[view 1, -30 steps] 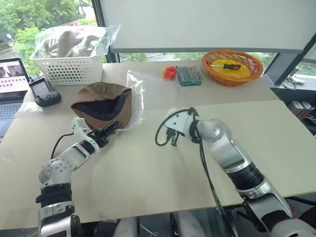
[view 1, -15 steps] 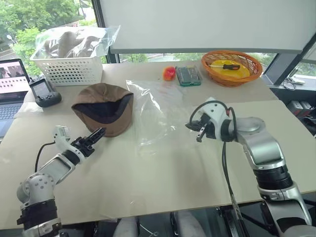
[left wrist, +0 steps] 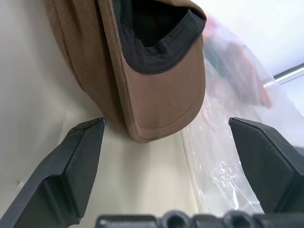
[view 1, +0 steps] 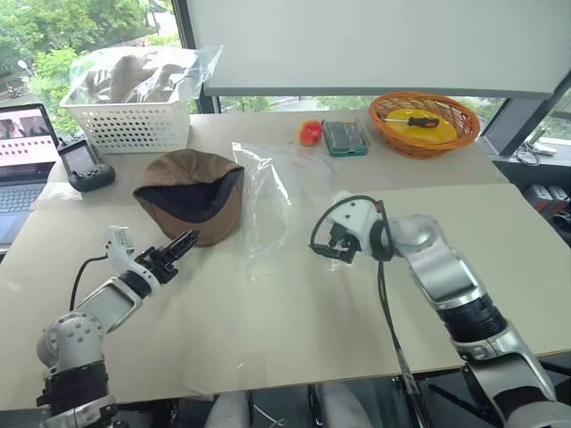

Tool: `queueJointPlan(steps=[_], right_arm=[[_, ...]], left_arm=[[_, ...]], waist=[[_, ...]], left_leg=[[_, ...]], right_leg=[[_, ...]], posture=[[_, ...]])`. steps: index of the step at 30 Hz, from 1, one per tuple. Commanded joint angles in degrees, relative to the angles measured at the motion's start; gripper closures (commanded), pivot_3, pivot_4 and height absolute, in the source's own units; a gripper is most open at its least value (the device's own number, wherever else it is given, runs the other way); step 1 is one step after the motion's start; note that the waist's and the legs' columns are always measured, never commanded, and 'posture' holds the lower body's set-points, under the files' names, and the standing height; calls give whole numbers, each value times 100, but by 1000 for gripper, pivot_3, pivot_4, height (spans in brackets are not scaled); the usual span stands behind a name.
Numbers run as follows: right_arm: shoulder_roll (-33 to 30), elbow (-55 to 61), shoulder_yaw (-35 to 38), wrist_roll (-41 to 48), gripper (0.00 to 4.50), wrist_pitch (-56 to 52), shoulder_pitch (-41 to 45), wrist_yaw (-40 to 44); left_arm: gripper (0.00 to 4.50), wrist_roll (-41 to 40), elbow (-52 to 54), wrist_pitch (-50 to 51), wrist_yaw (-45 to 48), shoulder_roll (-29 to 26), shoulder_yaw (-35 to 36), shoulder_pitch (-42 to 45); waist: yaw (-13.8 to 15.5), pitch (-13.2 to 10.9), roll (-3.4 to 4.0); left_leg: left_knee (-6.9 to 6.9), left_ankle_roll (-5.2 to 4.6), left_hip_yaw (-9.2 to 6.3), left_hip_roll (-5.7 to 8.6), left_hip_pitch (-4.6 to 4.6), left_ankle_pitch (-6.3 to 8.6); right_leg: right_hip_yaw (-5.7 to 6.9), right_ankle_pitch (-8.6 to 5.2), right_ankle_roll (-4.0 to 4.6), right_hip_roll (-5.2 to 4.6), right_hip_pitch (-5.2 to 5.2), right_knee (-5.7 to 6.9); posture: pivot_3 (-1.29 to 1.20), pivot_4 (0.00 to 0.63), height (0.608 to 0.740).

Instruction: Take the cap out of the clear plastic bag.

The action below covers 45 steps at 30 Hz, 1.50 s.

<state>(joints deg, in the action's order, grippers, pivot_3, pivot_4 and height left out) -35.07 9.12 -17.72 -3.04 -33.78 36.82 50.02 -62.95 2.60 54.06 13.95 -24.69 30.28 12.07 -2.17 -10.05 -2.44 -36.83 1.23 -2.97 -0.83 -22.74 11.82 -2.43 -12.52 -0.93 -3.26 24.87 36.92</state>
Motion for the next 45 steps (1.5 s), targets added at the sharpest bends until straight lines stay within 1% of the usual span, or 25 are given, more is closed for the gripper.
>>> queueJointPlan(steps=[1,5,8,12,13,14,15,17,20,22,24,25,27,29,32,45], right_arm=[[-323,646,255,505,35,-99,-140,592],[-387,742,636,1058,35,-335,-121,806],[-456,671,856,1302,35,-360,-176,862],[-276,400,1690,1939,35,-765,-91,606],[-163,194,2017,2071,35,-991,57,333],[-83,-21,2305,2148,35,-1146,187,60],[19,-359,2638,2089,35,-1288,374,-443],[126,-862,3007,1870,35,-1417,590,-1252],[14,-1322,2812,1116,35,-1001,436,-2152],[18,-1384,2694,839,35,-840,257,-2506],[19,-1432,2472,482,35,-598,-24,-2840],[72,-1435,2415,382,35,-477,-137,-2978],[178,-1446,2383,298,35,-341,-252,-3162],[356,-1544,2526,319,35,-275,-295,-3429],[489,-1745,2570,305,35,-116,-382,-3637],[513,-2023,2623,434,35,143,-476,-3639]], left_arm=[[0,-131,397,60,173,-236,103,-145],[0,210,1096,12,959,-977,-151,-728],[0,387,1370,-56,1230,-1400,-104,-1084],[0,974,1645,-417,1534,-1888,128,-1737],[0,1291,1678,-640,1504,-1958,163,-1918],[0,1531,1664,-833,1398,-1934,230,-2031],[0,1735,1531,-1049,1109,-1773,409,-2059],[0,2155,1329,-1460,702,-1521,577,-2082],[0,2665,1098,-1940,-87,-982,740,-1877],[0,3049,1087,-2239,-424,-744,713,-1846],[0,3298,756,-2626,-962,-394,925,-1611],[0,3603,512,-2876,-1127,-354,886,-1589],[0,4039,213,-3192,-1244,-354,754,-1592],[0,4003,57,-3370,-1313,-196,811,-1461],[0,4168,-230,-3679,-1312,-128,737,-1338],[0,4196,-399,-4040,-1128,-77,701,-1117]], waist=[[-12,0,-1],[-81,-4,-4],[-41,-5,0],[-31,-7,-1],[-28,-7,-1],[-31,-8,0],[-29,-9,3],[-13,-10,5],[39,-9,4],[76,-9,3],[99,-8,3],[119,-8,3],[97,-8,4],[68,-8,4],[83,-8,3],[52,-8,3]], left_leg=[[0,0,0,0,0,0],[1,0,5,-8,2,0],[1,0,6,-6,11,0],[3,0,6,-7,16,1],[3,0,7,-9,13,1],[4,0,7,-9,12,1],[4,0,9,-9,12,1],[4,0,10,-7,14,1],[7,0,11,-8,17,1],[10,-1,9,-7,10,2],[10,-1,12,-2,-1,3],[10,-2,15,2,-3,3],[9,-1,15,2,-7,2],[9,-1,21,1,-6,2],[4,-1,19,1,-3,1],[2,-2,18,-1,11,2]], right_leg=[[0,0,0,0,0,0],[-6,-6,-8,7,3,-1],[-7,-17,-18,6,-3,1],[-4,-30,-31,4,-10,-6],[-4,-29,-29,5,-10,-11],[-5,-27,-24,4,-9,-11],[-5,-22,-17,4,-8,-11],[-6,-14,-5,1,-8,-12],[-4,-13,-2,1,-13,-15],[0,-10,6,0,-14,-21],[-4,-10,4,-6,-7,-23],[-7,-9,2,-11,-3,-20],[-8,-6,1,-10,3,-17],[-15,-4,2,-9,5,-13],[-12,0,-3,-7,0,-14],[-12,0,-5,-5,-17,-16]], posture=[[0,150,736],[0,150,736],[0,150,736],[0,150,736],[0,150,736],[0,150,736],[0,150,736],[0,150,736],[0,150,736],[0,150,736],[0,150,736],[0,150,736],[0,150,736],[0,150,736],[0,150,736],[0,150,736]])
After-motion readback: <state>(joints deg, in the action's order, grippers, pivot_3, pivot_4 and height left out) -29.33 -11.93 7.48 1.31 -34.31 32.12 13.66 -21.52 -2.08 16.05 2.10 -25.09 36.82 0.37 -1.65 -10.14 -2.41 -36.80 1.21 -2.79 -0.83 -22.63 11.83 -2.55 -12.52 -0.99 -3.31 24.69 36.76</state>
